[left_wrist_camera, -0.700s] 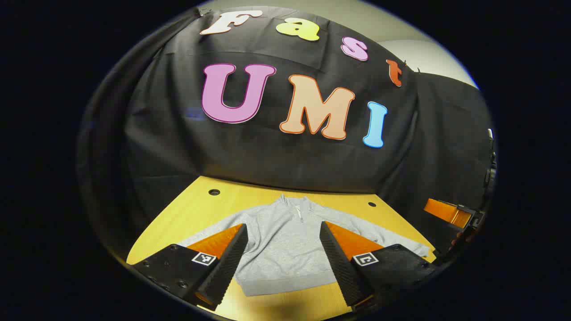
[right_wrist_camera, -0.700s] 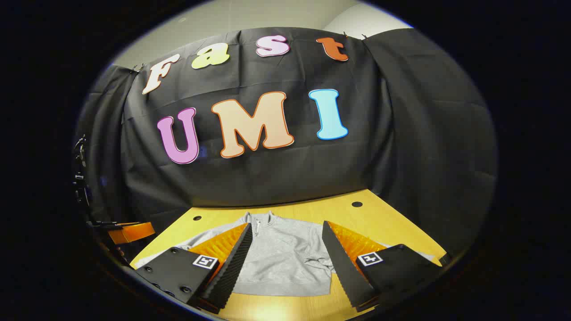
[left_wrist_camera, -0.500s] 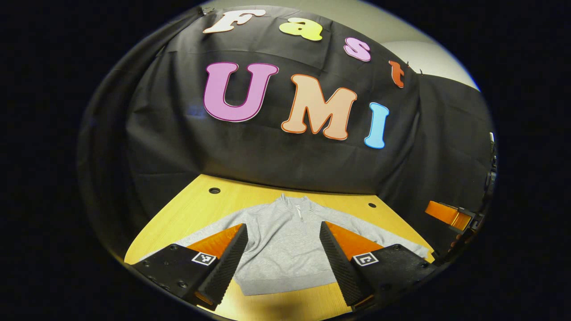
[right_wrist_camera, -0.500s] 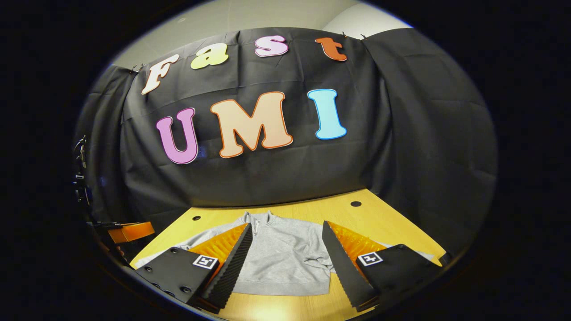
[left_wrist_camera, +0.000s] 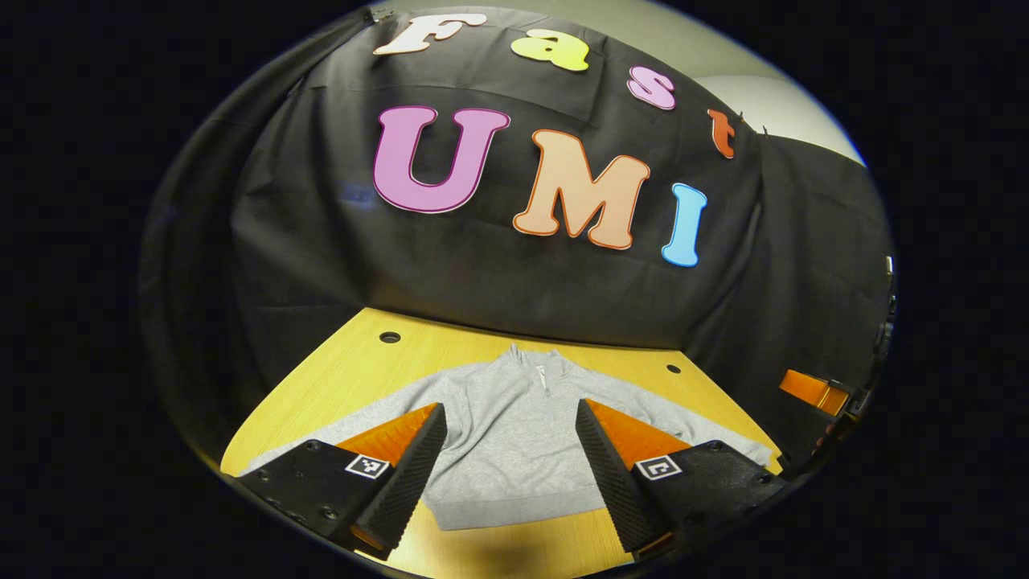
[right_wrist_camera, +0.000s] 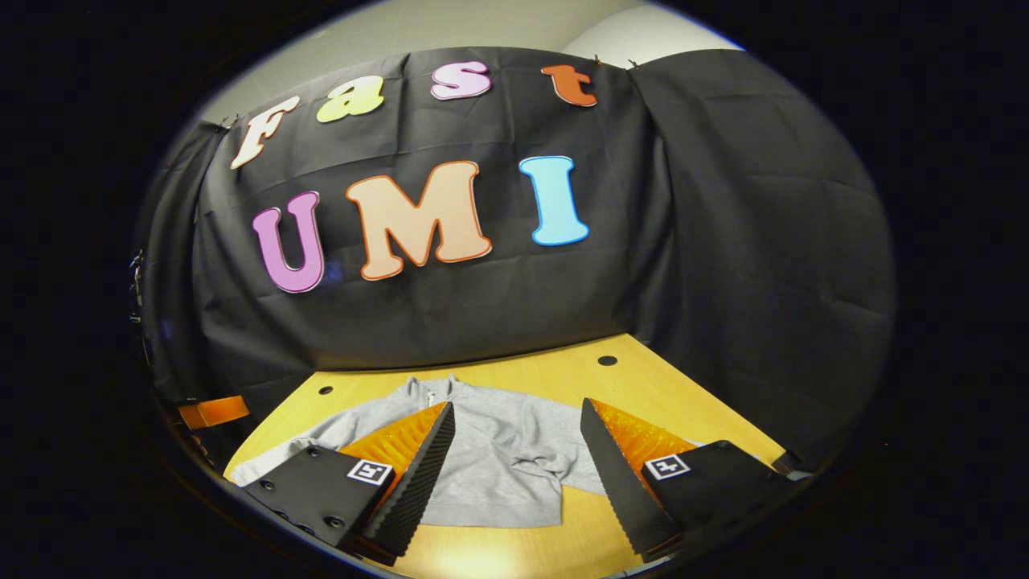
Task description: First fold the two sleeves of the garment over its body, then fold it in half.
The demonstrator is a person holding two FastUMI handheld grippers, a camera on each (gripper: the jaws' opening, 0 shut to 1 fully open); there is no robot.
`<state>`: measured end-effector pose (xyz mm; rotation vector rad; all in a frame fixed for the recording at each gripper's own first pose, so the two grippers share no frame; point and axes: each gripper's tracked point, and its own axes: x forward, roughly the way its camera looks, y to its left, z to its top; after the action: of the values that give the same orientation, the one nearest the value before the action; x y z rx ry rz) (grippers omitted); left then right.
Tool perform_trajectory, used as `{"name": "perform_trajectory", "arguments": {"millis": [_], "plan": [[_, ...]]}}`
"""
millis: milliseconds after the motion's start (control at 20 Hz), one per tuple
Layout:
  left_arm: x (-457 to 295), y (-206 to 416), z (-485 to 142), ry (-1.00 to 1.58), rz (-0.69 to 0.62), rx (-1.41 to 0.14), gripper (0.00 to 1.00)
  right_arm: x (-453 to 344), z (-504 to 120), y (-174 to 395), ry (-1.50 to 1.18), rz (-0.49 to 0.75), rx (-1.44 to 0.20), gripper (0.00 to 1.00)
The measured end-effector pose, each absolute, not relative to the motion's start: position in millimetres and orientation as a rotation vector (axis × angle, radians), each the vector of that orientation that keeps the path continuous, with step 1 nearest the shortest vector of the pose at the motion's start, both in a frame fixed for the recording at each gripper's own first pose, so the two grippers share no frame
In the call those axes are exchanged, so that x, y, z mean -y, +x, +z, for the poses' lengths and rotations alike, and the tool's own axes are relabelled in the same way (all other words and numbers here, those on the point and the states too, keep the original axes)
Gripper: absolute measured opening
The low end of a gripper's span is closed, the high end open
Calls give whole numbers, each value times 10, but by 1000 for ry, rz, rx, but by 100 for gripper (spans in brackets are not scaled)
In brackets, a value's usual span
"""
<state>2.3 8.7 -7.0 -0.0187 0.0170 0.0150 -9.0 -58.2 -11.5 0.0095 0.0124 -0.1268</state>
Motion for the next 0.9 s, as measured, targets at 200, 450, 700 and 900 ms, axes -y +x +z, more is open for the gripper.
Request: {"name": "perform_trajectory", "arguments": {"millis": [200, 450, 700, 900], "plan": [[-86, 39, -82, -17, 15, -21, 95, 903, -113, -146, 36, -187, -9, 98], [-99, 35, -100, -18, 26, -26, 95, 1538, -168, -298, 56, -305, -16, 98], [-106, 34, -105, -15, 37, -20, 95, 2259, -382, -494, 99, -431, -53, 98], [-140, 29, -102, -13, 51, -24, 94, 2697, -672, -526, 61, -468, -119, 94]]}}
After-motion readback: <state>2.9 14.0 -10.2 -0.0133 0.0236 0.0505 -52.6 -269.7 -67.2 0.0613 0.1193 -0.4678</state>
